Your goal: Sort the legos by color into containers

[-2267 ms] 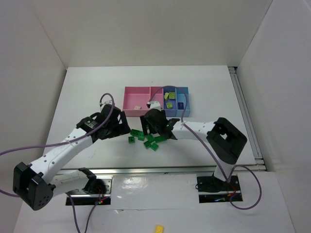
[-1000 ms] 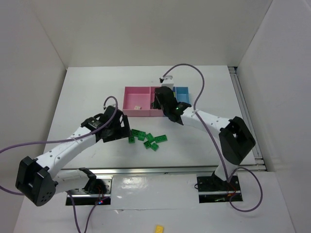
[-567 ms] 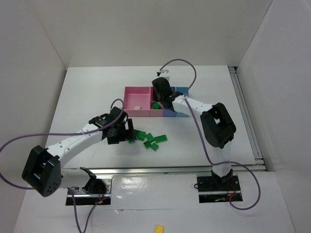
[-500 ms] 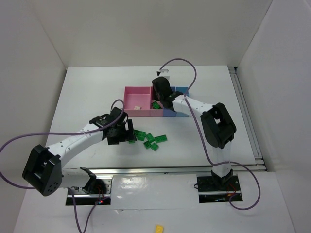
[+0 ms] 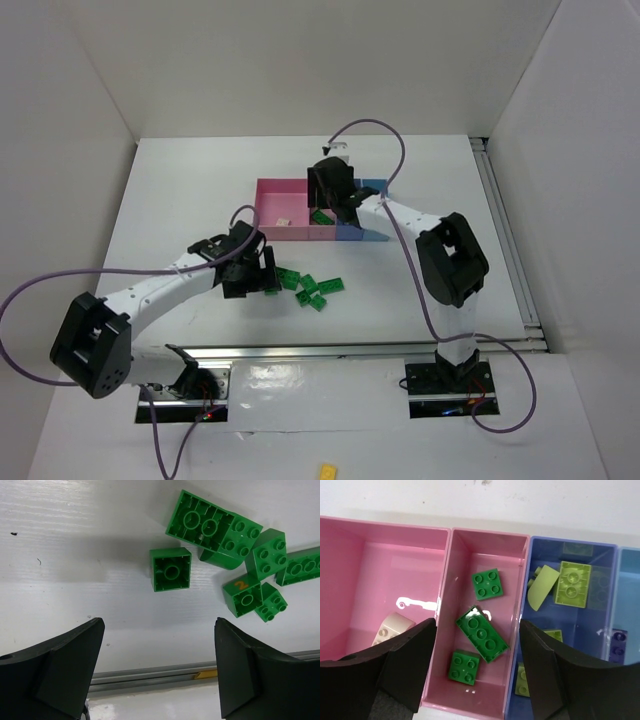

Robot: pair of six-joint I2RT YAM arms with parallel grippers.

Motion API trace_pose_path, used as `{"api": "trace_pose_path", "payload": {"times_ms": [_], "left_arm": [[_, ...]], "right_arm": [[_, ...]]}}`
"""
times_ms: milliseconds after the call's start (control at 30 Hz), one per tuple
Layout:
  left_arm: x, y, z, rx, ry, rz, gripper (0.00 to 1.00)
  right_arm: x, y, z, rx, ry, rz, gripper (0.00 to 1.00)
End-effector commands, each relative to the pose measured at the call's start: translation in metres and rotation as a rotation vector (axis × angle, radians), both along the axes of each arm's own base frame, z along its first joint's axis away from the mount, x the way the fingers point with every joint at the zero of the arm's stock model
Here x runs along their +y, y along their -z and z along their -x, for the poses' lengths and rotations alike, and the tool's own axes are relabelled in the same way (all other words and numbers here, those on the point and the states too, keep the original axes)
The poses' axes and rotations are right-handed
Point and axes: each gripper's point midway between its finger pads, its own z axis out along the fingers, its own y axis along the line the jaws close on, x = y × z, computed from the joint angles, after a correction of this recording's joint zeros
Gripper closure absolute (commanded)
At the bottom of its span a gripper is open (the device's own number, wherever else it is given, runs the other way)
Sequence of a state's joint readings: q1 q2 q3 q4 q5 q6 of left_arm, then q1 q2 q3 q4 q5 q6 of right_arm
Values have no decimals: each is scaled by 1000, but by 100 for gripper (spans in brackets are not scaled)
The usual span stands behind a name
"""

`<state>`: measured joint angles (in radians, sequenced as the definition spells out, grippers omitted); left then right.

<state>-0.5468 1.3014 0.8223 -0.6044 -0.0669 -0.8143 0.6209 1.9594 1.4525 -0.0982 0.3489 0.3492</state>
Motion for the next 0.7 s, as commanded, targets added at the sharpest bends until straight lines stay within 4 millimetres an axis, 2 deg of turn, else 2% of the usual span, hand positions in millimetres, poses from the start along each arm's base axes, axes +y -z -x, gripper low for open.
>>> {"api": "trace_pose_path", "payload": {"times_ms": [0, 100, 233, 267, 300, 333, 367, 400, 467, 500, 533, 600, 667], "left_arm": [[-5, -2, -5, -21, 11, -15, 7], [-7, 1, -7, -25, 10, -62, 8], [-8, 8, -9, -15, -4, -108, 10], [-8, 8, -9, -15, -4, -108, 10], [-4, 11, -11, -19, -13, -135, 11], [-2, 14, -11, -12, -28, -144, 12], [-3, 14, -12, -11, -37, -141, 12], [-1, 16, -12, -9, -40, -153, 12], [0, 19, -15, -6, -43, -170, 14], [-2, 18, -20, -19, -47, -171, 14], [-1, 20, -23, -19, -42, -188, 15], [-5, 21, -27, -25, -43, -183, 17], [-6, 23, -25, -17, -33, -189, 18]], "right_arm": [[-12, -72, 6, -112, 32, -44, 25], [-32, -97, 24, -148, 63, -49, 18], [-62, -113, 55, -169, 113, -66, 15], [-69, -125, 65, -186, 121, -95, 15], [-77, -114, 74, -170, 136, -82, 14], [-83, -115, 80, -174, 154, -92, 14], [-89, -126, 88, -196, 158, -120, 14], [-94, -115, 96, -175, 162, -111, 14], [-103, -114, 105, -175, 181, -121, 13], [-106, -121, 110, -189, 187, -146, 13], [-109, -113, 115, -172, 192, -143, 13], [-115, -116, 121, -179, 200, -143, 13], [-117, -109, 125, -169, 204, -143, 13]]}}
